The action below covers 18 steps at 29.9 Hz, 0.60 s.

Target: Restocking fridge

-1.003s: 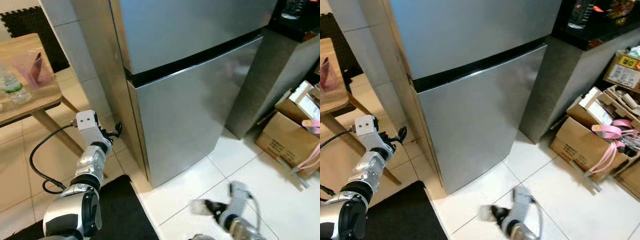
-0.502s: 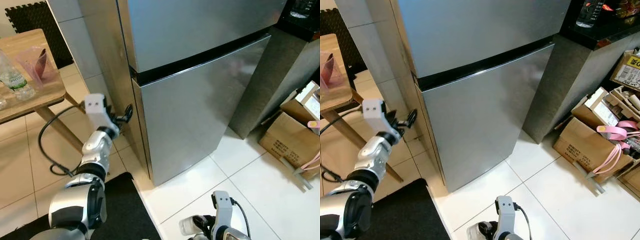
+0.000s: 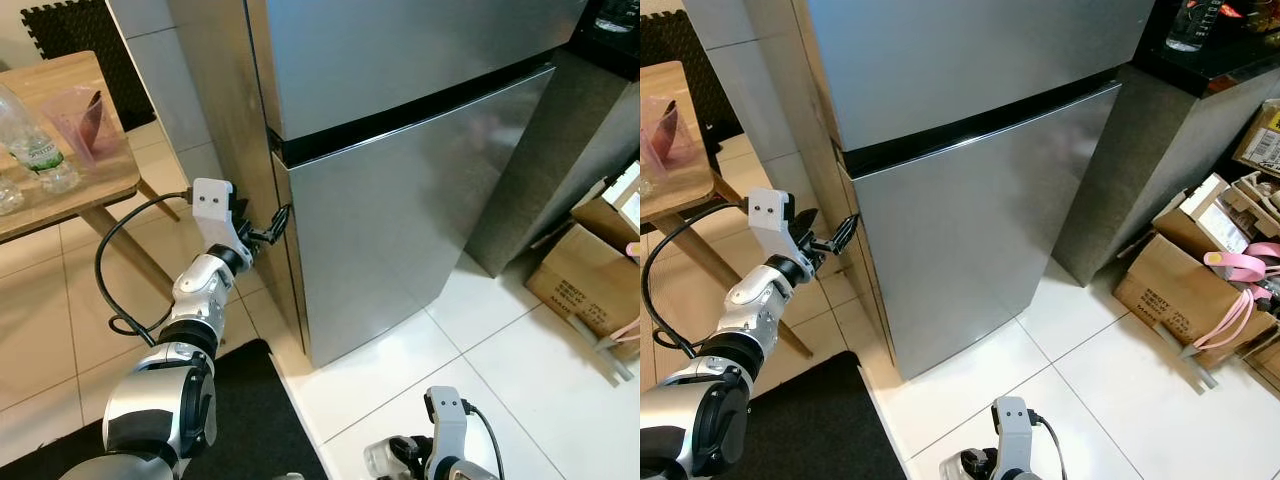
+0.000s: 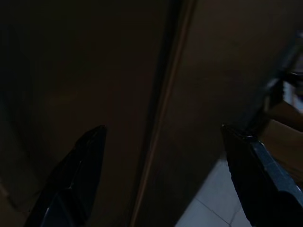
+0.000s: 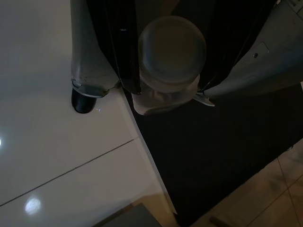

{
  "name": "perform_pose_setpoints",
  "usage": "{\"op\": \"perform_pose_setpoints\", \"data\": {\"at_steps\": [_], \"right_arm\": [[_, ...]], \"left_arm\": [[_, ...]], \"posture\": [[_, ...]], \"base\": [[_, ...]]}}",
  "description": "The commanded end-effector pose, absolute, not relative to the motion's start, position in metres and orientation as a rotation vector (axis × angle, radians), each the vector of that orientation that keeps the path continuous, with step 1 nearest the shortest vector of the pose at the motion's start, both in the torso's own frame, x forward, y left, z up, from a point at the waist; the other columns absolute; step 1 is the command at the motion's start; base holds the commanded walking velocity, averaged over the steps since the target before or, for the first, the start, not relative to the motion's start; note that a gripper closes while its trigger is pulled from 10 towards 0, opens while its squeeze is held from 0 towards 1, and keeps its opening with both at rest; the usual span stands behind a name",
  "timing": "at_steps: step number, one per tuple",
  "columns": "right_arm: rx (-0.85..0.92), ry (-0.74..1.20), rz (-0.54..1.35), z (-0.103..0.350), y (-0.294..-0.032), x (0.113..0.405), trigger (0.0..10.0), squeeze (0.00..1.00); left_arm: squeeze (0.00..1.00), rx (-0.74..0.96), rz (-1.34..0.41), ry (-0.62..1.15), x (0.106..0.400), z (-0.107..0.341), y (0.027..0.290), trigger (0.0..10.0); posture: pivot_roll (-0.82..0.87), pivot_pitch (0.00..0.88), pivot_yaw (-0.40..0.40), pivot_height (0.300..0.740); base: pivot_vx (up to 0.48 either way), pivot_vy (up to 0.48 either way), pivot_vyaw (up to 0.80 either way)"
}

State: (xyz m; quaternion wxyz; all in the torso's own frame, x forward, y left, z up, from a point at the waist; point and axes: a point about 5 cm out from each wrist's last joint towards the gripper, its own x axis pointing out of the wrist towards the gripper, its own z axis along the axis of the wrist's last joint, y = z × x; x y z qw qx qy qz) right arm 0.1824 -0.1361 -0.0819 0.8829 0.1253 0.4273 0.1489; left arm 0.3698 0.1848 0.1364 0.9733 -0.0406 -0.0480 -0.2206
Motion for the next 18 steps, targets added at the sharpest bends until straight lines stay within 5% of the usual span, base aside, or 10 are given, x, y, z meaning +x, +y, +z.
{"op": "perform_pose_setpoints", "data": {"at_steps": [1,18], "right_arm": [[0.258,0.887,0.298,-0.083,-0.138,0.179,10.0,0.0],[0.267,0.902,0.292,-0.087,-0.138,0.17,10.0,0.0]], "left_arm": [[0.0,-0.049,-0.526,-0.125,0.374,0.15,0.181,10.0],[0.0,0.021,-0.667,-0.073,0.37,0.161,0.207,10.0]], "posture": [[-0.04,0.132,0.001,0.74],[-0.05,0.183,0.001,0.74]], "base": [[0.0,0.0,0.0],[0.0,0.0,0.0]]}}
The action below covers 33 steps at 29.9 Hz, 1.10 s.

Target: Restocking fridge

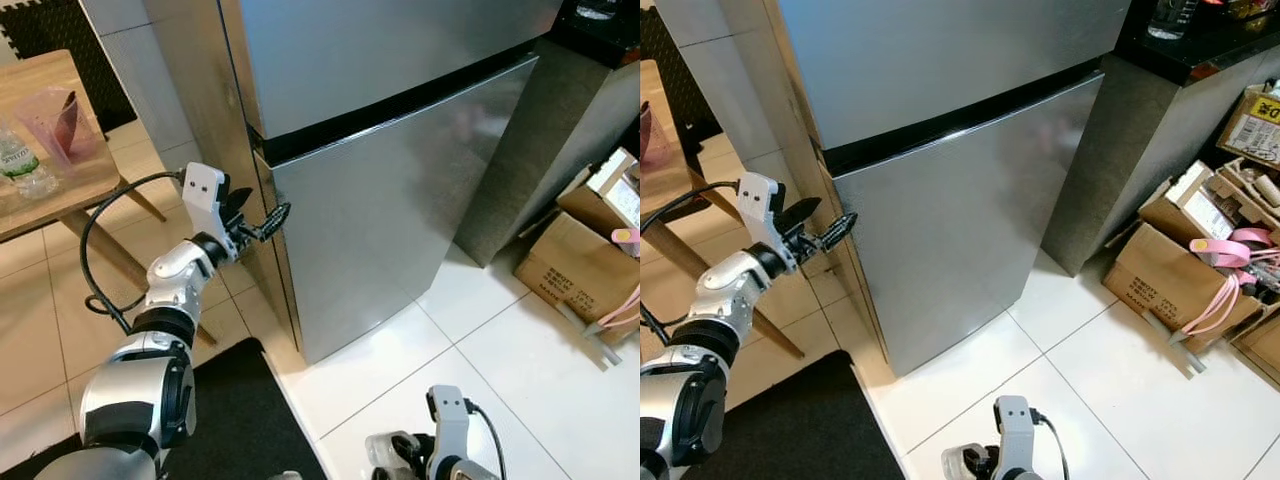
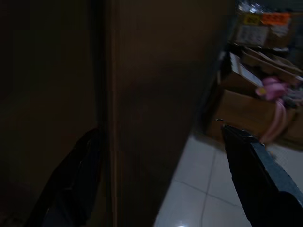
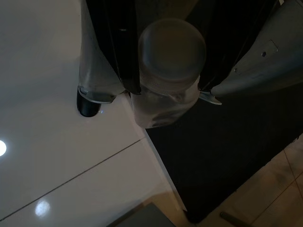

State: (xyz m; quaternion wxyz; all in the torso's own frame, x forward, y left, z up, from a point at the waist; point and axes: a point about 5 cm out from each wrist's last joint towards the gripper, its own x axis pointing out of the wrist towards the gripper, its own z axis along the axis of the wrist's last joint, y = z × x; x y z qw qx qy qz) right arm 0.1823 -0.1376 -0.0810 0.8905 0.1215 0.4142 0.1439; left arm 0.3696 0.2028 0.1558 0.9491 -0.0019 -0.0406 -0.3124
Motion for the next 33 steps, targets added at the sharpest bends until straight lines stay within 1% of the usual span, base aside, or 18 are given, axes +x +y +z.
{"op": "perform_pose_setpoints", "data": {"at_steps": [1,5,13,14,15,16,19,22,33], "right_arm": [[0.267,0.902,0.292,-0.087,-0.138,0.17,10.0,0.0],[0.275,0.907,0.29,-0.089,-0.139,0.164,10.0,0.0],[0.284,0.912,0.285,-0.091,-0.139,0.16,10.0,0.0],[0.284,0.912,0.285,-0.091,-0.139,0.159,10.0,0.0],[0.285,0.913,0.284,-0.091,-0.139,0.159,10.0,0.0],[0.285,0.913,0.284,-0.091,-0.139,0.159,10.0,0.0],[0.287,0.912,0.281,-0.091,-0.14,0.159,10.0,0.0],[0.287,0.911,0.28,-0.091,-0.14,0.16,10.0,0.0],[0.283,0.907,0.281,-0.09,-0.139,0.163,10.0,0.0]], "left_arm": [[0.0,0.021,-0.667,-0.073,0.37,0.161,0.207,10.0],[0.0,0.04,-0.745,-0.058,0.37,0.168,0.207,10.0],[0.0,0.02,-0.805,-0.089,0.373,0.182,0.205,10.0],[0.0,0.017,-0.825,-0.099,0.373,0.184,0.203,10.0],[0.0,-0.007,-0.906,-0.12,0.372,0.188,0.196,10.0],[0.0,-0.007,-0.906,-0.12,0.372,0.188,0.196,10.0],[0.0,-0.033,-1.039,-0.137,0.368,0.19,0.183,10.0],[0.0,-0.048,-1.092,-0.14,0.365,0.19,0.179,10.0],[0.0,-0.074,-1.179,-0.132,0.357,0.182,0.172,10.0]], "posture": [[-0.05,0.183,0.001,0.74],[-0.05,0.209,0.001,0.74],[-0.06,0.226,0.0,0.74],[-0.06,0.226,0.0,0.74],[-0.06,0.229,0.0,0.74],[-0.06,0.229,0.0,0.74],[-0.06,0.227,0.0,0.74],[-0.06,0.223,0.0,0.74],[-0.05,0.206,0.002,0.74]], "base": [[0.0,0.0,0.0],[0.0,0.0,0.0],[0.0,0.0,0.0],[0.0,0.0,0.0],[0.0,0.0,0.0],[0.0,0.0,0.0],[0.0,0.0,0.0],[0.0,0.0,0.0],[0.0,0.0,0.0]]}}
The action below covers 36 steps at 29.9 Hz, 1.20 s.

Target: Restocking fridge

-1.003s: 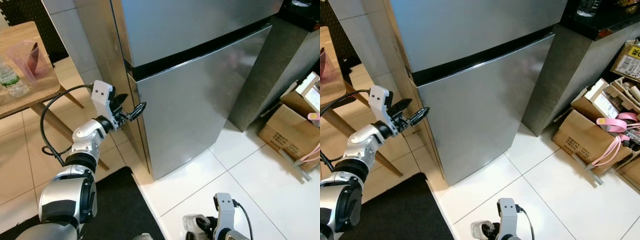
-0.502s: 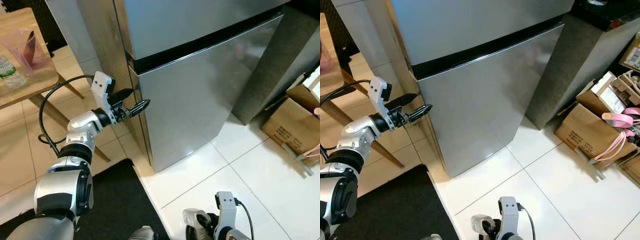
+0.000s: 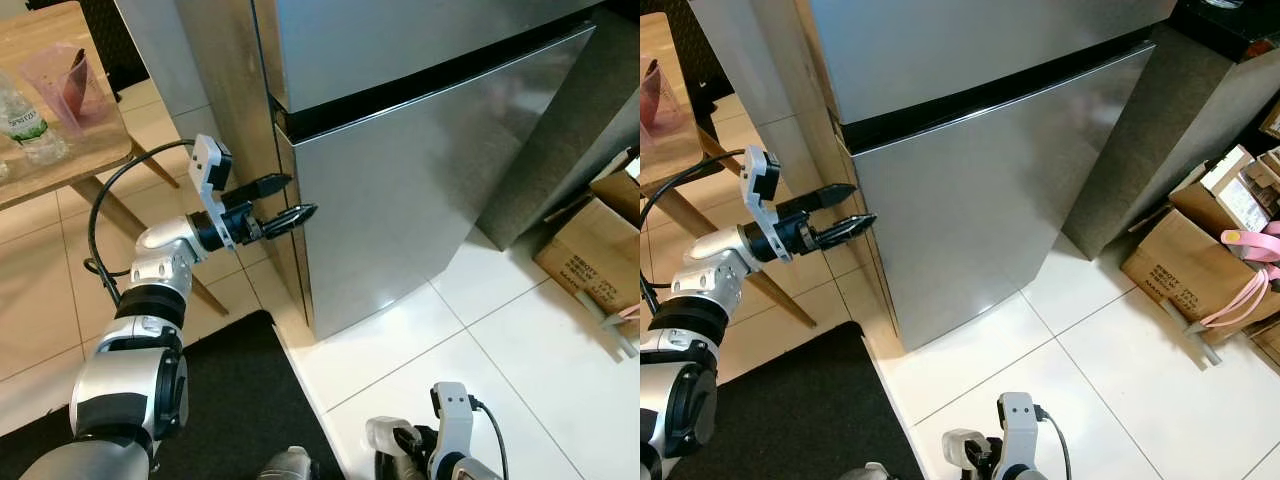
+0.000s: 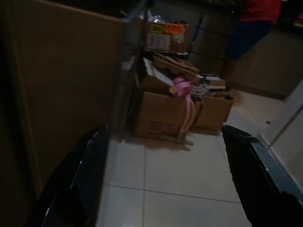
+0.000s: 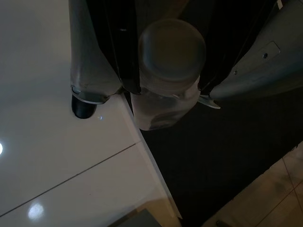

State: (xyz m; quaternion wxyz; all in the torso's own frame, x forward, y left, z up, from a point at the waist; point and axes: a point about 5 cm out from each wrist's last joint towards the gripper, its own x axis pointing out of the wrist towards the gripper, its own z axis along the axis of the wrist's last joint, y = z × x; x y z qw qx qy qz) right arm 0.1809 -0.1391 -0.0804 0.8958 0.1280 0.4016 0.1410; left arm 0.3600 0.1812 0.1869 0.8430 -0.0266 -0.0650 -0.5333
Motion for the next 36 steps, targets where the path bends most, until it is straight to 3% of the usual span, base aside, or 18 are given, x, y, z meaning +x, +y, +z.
{"op": "perform_pose_setpoints", "data": {"at_steps": [1,9,13,16,20,27,31,36], "right_arm": [[0.283,0.906,0.281,-0.089,-0.139,0.163,10.0,0.0],[0.283,0.907,0.281,-0.09,-0.138,0.163,10.0,0.0],[0.286,0.91,0.28,-0.09,-0.138,0.161,10.0,0.0],[0.287,0.91,0.278,-0.09,-0.138,0.161,10.0,0.0],[0.29,0.913,0.274,-0.091,-0.139,0.161,10.0,0.0],[0.291,0.912,0.274,-0.09,-0.138,0.161,10.0,0.0],[0.295,0.911,0.271,-0.09,-0.138,0.161,10.0,0.0],[0.295,0.913,0.269,-0.09,-0.138,0.161,10.0,0.0]], "left_arm": [[0.0,-0.076,-1.185,-0.131,0.356,0.181,0.171,10.0],[0.0,-0.075,-1.166,-0.128,0.355,0.179,0.17,10.0],[0.0,-0.061,-0.972,-0.189,0.367,0.194,0.185,10.0],[0.0,-0.07,-0.973,-0.197,0.366,0.198,0.191,10.0],[0.0,0.058,-1.058,-0.037,0.356,0.184,0.205,10.0],[0.0,0.229,-1.019,0.117,0.351,0.175,0.229,10.0],[0.0,0.327,-0.791,0.089,0.361,0.19,0.249,10.0],[0.0,0.301,-0.718,0.003,0.367,0.201,0.247,10.0]], "posture": [[-0.05,0.206,0.002,0.74],[-0.05,0.201,0.003,0.74],[-0.05,0.204,0.005,0.74],[-0.06,0.206,0.006,0.74],[-0.05,0.21,0.006,0.74],[-0.05,0.212,0.007,0.74],[-0.05,0.213,0.007,0.74],[-0.05,0.214,0.005,0.74]], "base": [[0.0,0.0,0.0],[0.0,0.0,0.0],[0.0,0.0,0.0],[0.0,0.0,0.0],[0.0,0.0,0.0],[0.0,0.0,0.0],[0.0,0.0,0.0],[0.0,0.0,0.0]]}}
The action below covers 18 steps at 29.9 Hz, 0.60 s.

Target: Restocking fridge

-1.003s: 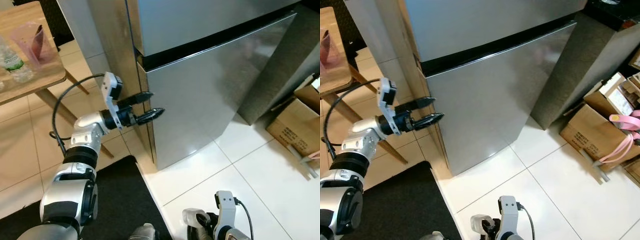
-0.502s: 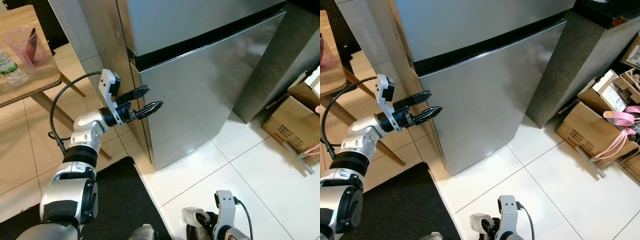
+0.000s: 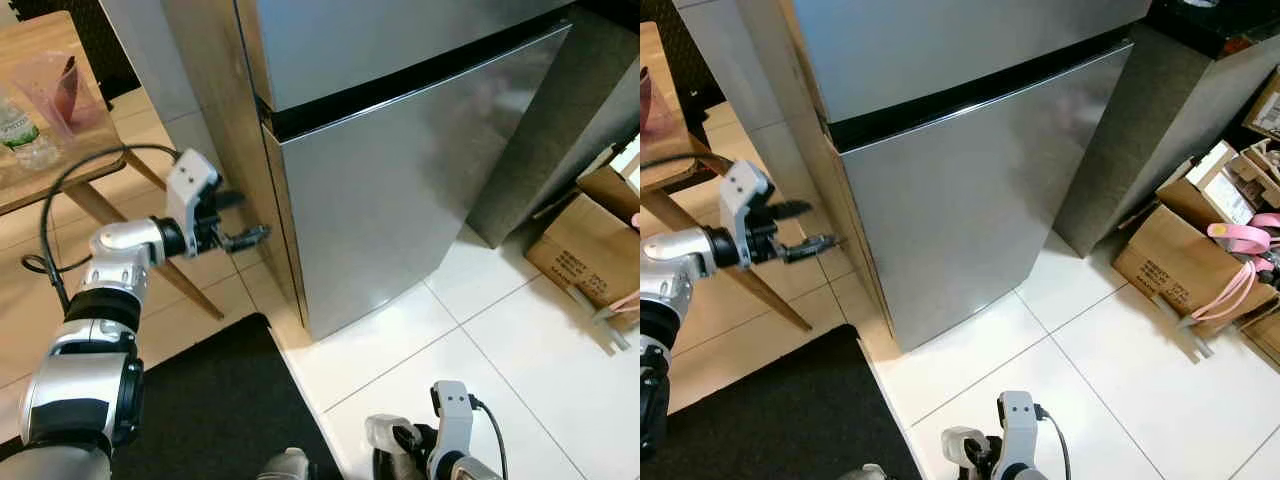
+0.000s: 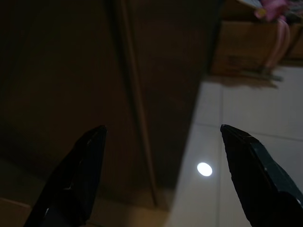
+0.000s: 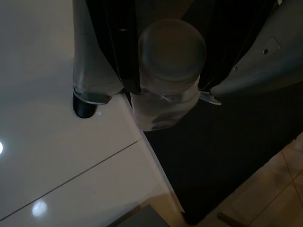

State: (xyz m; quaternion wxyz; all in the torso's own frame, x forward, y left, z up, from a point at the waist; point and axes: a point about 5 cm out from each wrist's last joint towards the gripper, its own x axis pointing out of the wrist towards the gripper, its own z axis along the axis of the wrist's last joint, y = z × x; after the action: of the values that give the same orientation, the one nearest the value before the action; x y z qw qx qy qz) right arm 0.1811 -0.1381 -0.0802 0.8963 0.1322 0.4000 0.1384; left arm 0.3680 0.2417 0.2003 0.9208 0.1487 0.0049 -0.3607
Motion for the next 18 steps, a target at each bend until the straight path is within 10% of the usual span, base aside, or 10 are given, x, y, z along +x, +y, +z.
{"op": "perform_pose_setpoints", "data": {"at_steps": [1,18], "right_arm": [[0.295,0.913,0.269,-0.09,-0.138,0.161,10.0,0.0],[0.29,0.915,0.267,-0.091,-0.139,0.159,10.0,0.0]], "left_arm": [[0.0,0.302,-0.718,0.003,0.367,0.201,0.247,10.0],[0.0,0.148,-0.827,-0.227,0.379,0.225,0.202,10.0]], "posture": [[-0.05,0.214,0.005,0.74],[-0.06,0.223,0.003,0.74]], "base": [[0.0,0.0,0.0],[0.0,0.0,0.0]]}}
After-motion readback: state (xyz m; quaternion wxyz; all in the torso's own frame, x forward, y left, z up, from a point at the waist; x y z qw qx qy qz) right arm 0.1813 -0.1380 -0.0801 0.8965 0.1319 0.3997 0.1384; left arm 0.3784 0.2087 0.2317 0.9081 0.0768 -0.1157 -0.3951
